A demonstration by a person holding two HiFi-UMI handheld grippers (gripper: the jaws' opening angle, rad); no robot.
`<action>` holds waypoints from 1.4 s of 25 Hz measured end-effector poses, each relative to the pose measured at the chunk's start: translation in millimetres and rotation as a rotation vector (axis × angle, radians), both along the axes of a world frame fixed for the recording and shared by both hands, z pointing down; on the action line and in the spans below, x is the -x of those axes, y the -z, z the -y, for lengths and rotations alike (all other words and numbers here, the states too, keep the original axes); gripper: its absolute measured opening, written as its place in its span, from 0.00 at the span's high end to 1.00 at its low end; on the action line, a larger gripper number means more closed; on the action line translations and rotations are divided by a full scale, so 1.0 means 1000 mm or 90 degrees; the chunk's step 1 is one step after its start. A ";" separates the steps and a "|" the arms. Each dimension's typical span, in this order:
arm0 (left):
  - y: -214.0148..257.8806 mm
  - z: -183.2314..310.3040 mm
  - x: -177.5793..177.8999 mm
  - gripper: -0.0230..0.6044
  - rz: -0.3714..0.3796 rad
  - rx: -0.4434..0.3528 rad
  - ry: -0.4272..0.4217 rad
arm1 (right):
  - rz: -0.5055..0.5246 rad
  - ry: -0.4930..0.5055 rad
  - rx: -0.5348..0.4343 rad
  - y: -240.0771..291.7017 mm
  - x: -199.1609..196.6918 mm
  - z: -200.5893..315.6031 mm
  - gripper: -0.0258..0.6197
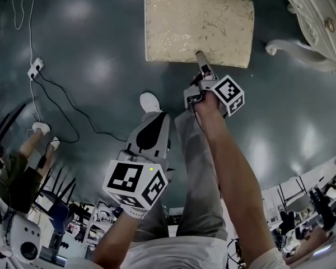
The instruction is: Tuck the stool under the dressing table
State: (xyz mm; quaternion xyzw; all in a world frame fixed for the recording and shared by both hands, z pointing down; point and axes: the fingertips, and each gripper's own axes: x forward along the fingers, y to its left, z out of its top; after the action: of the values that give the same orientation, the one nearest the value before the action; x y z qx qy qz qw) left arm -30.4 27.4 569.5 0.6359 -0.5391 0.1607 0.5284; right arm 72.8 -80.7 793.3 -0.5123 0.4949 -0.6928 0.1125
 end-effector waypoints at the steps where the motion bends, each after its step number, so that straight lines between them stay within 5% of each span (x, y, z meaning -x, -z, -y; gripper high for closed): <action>1: -0.004 0.000 0.000 0.95 0.004 0.002 -0.001 | -0.001 -0.002 -0.001 -0.001 -0.001 -0.001 0.53; 18: -0.030 0.037 0.010 0.95 0.058 -0.018 -0.072 | -0.003 -0.022 -0.046 -0.004 0.004 0.038 0.53; 35: -0.040 0.101 0.034 0.95 0.042 -0.039 -0.112 | -0.033 -0.055 -0.074 -0.005 0.006 0.126 0.54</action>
State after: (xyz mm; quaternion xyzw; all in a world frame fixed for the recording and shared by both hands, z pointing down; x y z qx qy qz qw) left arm -64.0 -73.3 609.3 0.6911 -0.5030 0.2109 0.4743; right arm 66.3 -207.1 798.7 -0.5435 0.5146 -0.6439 0.1588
